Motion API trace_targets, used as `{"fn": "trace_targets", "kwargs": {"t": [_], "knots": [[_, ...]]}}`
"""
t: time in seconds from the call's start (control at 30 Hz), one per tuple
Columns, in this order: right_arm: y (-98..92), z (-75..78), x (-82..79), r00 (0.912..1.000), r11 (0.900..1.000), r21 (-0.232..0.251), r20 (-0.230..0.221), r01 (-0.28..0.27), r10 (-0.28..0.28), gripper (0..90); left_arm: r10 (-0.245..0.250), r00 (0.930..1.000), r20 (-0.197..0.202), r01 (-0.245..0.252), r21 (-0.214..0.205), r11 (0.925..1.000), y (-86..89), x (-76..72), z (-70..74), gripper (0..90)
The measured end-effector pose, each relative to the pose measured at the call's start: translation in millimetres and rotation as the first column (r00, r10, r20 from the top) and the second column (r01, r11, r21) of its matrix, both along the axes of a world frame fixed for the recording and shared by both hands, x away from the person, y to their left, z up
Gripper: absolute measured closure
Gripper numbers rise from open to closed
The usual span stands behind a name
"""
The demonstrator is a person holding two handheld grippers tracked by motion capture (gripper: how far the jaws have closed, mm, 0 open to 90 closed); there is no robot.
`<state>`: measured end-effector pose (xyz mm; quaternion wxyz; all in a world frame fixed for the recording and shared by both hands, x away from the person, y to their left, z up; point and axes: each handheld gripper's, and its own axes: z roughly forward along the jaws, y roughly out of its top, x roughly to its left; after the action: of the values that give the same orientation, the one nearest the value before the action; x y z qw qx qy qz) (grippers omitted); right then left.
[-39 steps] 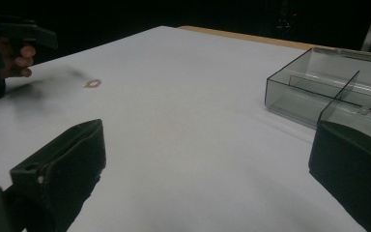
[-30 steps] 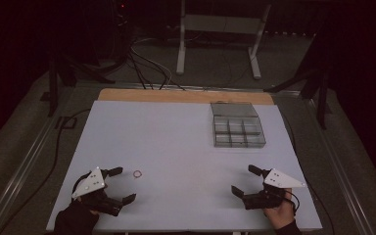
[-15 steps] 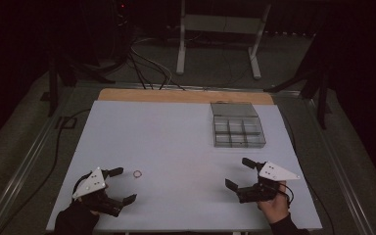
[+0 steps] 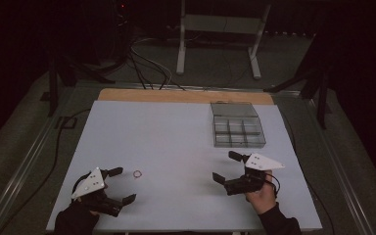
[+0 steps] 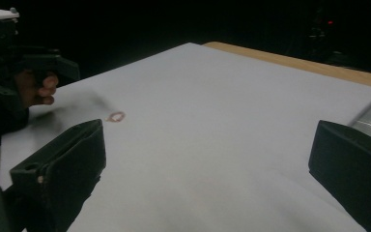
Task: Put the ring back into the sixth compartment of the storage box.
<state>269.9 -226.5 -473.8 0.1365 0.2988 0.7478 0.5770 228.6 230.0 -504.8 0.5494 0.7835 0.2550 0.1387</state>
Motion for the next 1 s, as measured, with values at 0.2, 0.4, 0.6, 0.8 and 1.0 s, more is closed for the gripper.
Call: {"fn": "trace_targets", "kwargs": {"t": [0.2,0.4,0.6,0.8,1.0], "knots": [[21.5,0.2,7.6,0.9988,0.9988,0.0,-0.006,-0.048,0.048,0.0,-0.005,1.0,0.002,0.005,-0.002,1.0,0.1,-0.9,0.7,0.5],[42.9,-0.7,15.8,0.9948,0.9952,0.0,-0.025,-0.098,0.098,0.0,-0.009,0.9999,0.006,0.009,-0.005,0.9999,0.4,-1.1,1.0,0.5],[67.0,-1.1,24.0,0.9875,0.9881,-0.001,-0.034,-0.154,0.154,0.0,-0.013,0.9999,0.007,0.013,-0.007,0.9999,0.3,-1.8,1.5,0.5],[88.7,-4.1,29.8,0.9775,0.9791,-0.002,-0.057,-0.204,0.203,0.0,-0.015,0.9999,0.008,0.015,-0.011,0.9998,0.2,-2.2,1.6,0.5],[110.9,-5.9,36.1,0.9675,0.9692,-0.012,-0.065,-0.246,0.245,0.0,-0.013,0.9999,0.01,0.014,-0.014,0.9998,0.8,-2.6,2.1,0.5]]}}
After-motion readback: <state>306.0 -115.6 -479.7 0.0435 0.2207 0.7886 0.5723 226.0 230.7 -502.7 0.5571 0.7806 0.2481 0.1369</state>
